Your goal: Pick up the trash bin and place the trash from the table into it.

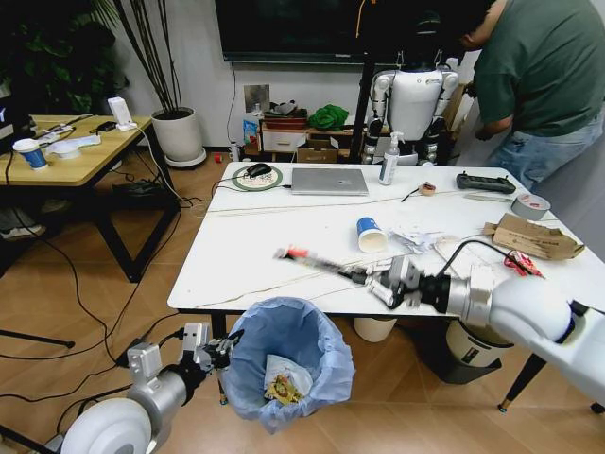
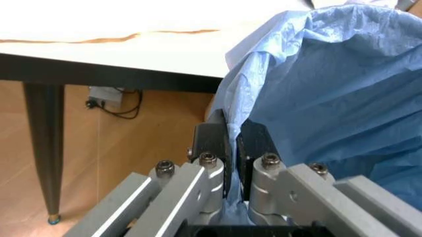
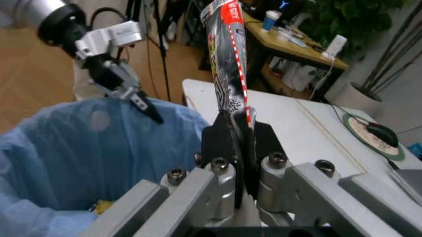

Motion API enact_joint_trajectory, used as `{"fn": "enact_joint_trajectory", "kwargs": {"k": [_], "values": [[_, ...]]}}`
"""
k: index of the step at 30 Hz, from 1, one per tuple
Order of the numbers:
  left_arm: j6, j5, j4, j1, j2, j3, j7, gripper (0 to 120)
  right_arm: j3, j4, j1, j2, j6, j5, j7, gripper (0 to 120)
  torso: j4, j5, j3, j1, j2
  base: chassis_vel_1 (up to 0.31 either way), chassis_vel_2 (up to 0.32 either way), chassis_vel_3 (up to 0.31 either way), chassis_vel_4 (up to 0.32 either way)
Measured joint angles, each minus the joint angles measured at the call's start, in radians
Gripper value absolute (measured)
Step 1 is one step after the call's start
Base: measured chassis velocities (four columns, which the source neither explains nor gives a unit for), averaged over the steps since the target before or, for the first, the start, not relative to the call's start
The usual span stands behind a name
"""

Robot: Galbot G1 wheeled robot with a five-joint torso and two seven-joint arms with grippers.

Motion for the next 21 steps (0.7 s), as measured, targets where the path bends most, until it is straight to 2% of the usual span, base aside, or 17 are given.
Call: {"fn": "enact_joint_trajectory", "kwargs": {"k": [3,10,21], "values": [[0.003,-0.012,0.006,-0.031,0.014,0.029,-0.001,0,0.000,0.065,-0.012,-0.043,-0.018,-0.049,0.018,0,0.0001,0.0002,0.000,0.000,0.000,0.000,0.000,0.000,0.000],[0.009,-0.022,0.013,-0.058,0.025,0.061,-0.003,0,0.022,0.120,-0.012,-0.145,-0.040,-0.144,0.016,0,0.0000,-0.0003,0.000,0.000,0.000,0.000,0.000,0.000,0.000],[0.014,-0.021,0.002,-0.052,0.021,0.060,-0.007,0,0.033,0.148,-0.012,-0.165,-0.055,-0.228,0.003,0,0.0001,0.0000,0.000,0.000,0.000,0.000,0.000,0.000,0.000]]}}
